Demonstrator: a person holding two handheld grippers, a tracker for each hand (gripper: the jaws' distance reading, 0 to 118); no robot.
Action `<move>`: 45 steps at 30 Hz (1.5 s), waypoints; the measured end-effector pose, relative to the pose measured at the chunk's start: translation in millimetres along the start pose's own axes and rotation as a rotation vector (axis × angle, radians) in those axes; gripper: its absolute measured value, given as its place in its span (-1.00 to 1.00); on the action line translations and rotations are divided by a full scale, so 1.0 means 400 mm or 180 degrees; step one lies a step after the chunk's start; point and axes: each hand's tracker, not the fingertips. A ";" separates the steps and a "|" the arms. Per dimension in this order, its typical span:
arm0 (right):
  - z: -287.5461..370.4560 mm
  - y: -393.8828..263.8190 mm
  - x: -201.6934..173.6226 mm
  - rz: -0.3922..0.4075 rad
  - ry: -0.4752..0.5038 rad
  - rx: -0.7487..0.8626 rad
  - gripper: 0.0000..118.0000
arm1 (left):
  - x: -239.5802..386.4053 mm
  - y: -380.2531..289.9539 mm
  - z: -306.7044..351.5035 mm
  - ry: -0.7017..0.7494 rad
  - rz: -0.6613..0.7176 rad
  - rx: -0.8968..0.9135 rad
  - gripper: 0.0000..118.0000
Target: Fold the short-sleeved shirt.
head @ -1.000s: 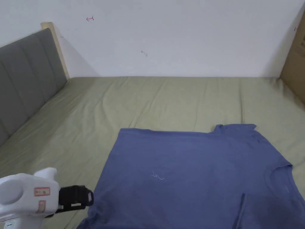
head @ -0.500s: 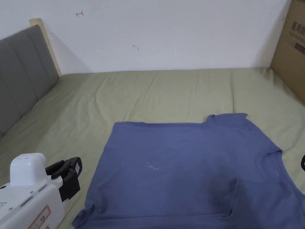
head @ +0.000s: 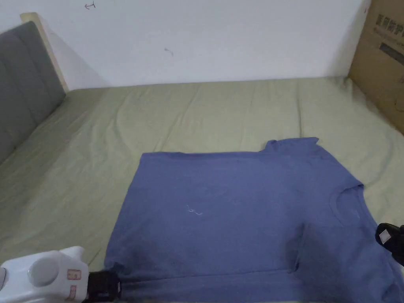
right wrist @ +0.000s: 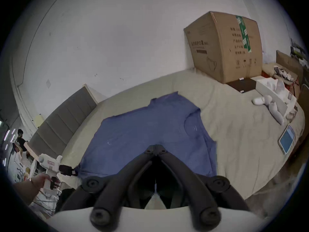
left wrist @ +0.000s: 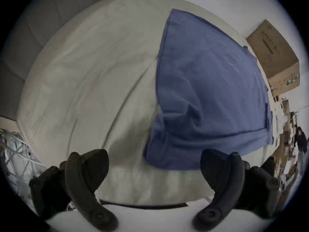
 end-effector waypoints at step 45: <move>-0.121 0.042 0.186 -0.0140 -0.0299 -0.2112 -0.90 | -0.051 0.056 0.181 -0.0958 0.0608 0.0653 -1.00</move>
